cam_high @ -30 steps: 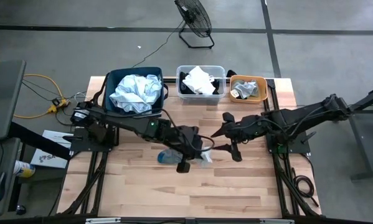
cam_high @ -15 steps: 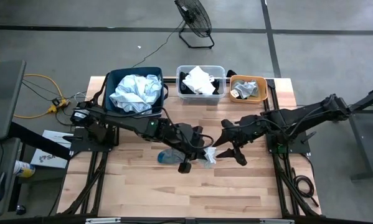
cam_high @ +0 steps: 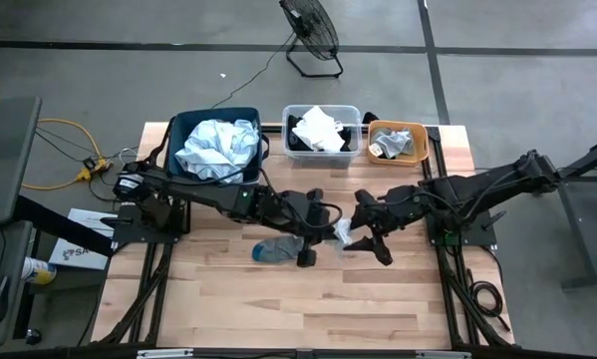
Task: Pick & Place Cloths
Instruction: Put the white sock into the yellow bin
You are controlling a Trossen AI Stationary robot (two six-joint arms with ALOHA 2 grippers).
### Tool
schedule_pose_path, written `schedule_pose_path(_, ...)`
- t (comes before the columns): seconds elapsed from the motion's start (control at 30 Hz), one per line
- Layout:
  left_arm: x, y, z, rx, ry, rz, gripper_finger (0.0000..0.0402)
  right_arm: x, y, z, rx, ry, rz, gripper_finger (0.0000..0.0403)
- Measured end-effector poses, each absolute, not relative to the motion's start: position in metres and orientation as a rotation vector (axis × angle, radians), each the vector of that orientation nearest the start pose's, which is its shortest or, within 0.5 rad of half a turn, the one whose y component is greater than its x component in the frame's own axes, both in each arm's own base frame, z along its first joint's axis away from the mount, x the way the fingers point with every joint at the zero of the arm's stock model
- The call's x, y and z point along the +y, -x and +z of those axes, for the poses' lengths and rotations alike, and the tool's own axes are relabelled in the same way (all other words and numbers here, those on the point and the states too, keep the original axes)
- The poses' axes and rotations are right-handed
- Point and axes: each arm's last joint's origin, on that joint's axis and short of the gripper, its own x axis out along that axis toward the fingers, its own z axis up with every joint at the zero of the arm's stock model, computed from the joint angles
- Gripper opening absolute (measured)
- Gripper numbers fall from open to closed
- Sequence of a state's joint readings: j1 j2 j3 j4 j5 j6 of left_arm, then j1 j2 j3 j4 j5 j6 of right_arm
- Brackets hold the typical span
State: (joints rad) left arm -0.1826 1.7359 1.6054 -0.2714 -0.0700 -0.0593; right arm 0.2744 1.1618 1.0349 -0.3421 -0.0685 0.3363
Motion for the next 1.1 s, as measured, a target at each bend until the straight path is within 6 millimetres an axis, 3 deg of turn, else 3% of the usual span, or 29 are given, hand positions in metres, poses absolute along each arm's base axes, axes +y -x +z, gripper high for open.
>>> schedule_pose_path(0.3,-0.068,-0.397,0.356,0.374,-0.016,0.044,0.0007,0.068,-0.244,0.331,0.498,-0.257,0.198,0.0216)
schedule_pose_path(0.77,-0.066,-0.401,0.365,0.276,-0.001,0.057,0.0008,0.067,-0.245,0.332,0.471,-0.225,0.132,0.0212)
schedule_pose_path(0.9,-0.067,-0.401,0.365,0.272,0.001,0.047,0.0008,0.067,-0.245,0.332,0.471,-0.225,0.129,0.0176)
schedule_pose_path(1.1,-0.068,-0.401,0.365,0.272,0.014,0.040,0.0008,0.067,-0.244,0.331,0.475,-0.222,0.120,0.0072)
